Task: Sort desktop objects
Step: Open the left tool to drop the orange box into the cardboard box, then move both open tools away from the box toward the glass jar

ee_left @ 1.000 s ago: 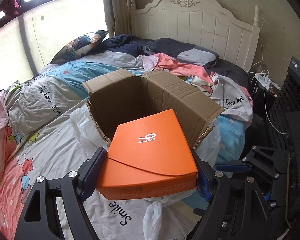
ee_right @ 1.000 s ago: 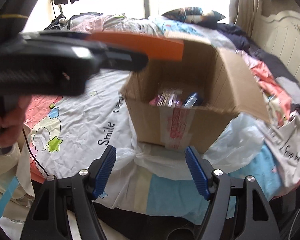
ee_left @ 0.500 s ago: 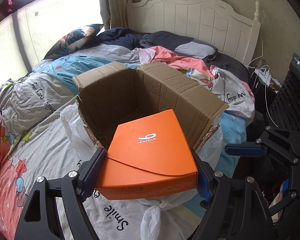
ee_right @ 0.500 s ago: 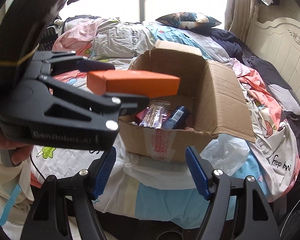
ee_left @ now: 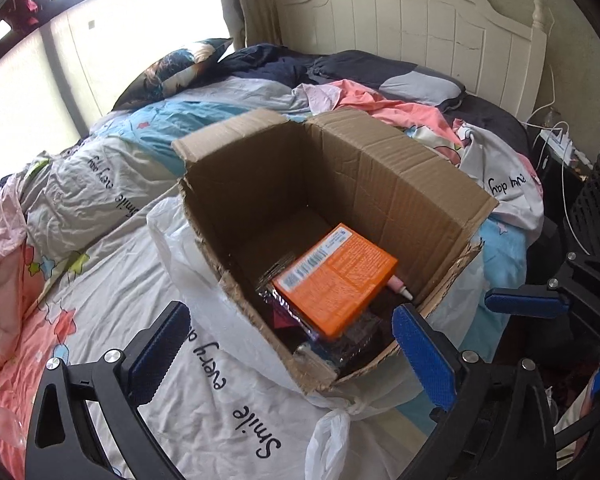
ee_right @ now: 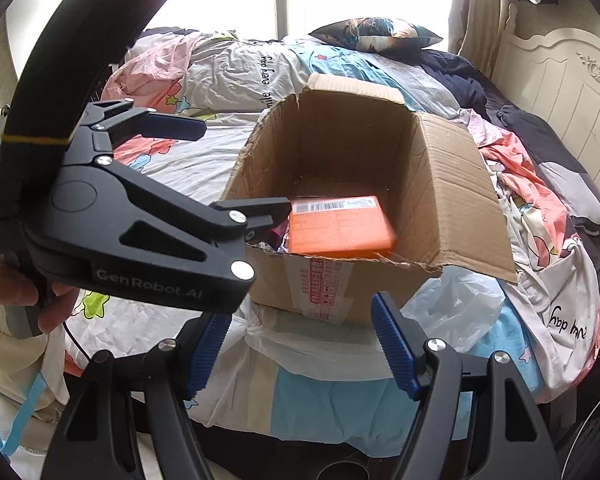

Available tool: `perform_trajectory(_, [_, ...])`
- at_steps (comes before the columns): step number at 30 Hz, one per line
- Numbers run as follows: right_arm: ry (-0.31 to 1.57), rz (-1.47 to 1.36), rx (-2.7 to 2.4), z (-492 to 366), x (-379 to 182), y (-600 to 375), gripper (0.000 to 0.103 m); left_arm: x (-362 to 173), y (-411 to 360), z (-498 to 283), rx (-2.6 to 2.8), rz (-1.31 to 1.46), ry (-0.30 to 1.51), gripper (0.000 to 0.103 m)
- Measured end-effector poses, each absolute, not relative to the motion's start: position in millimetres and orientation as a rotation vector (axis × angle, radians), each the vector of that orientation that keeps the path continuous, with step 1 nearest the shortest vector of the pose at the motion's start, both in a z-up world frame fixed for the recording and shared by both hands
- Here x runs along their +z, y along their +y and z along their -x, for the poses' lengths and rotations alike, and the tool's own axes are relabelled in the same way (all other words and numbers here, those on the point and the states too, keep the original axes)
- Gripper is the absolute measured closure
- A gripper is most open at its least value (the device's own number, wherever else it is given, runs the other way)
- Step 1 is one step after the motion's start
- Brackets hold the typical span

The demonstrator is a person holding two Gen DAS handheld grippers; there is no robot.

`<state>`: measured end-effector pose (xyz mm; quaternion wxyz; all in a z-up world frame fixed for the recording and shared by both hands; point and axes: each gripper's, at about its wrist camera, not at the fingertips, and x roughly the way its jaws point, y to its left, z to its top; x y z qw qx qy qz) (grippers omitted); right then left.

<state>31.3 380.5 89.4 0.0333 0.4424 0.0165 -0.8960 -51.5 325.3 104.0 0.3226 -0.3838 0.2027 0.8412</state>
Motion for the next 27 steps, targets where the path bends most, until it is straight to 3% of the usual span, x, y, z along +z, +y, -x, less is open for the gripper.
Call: perform_trajectory(27, [0.084, -1.403, -2.604, -16.3, 58.5, 306.5, 0.035, 70.4, 215.4, 55.9, 2.350, 1.217, 0.419, 0.000])
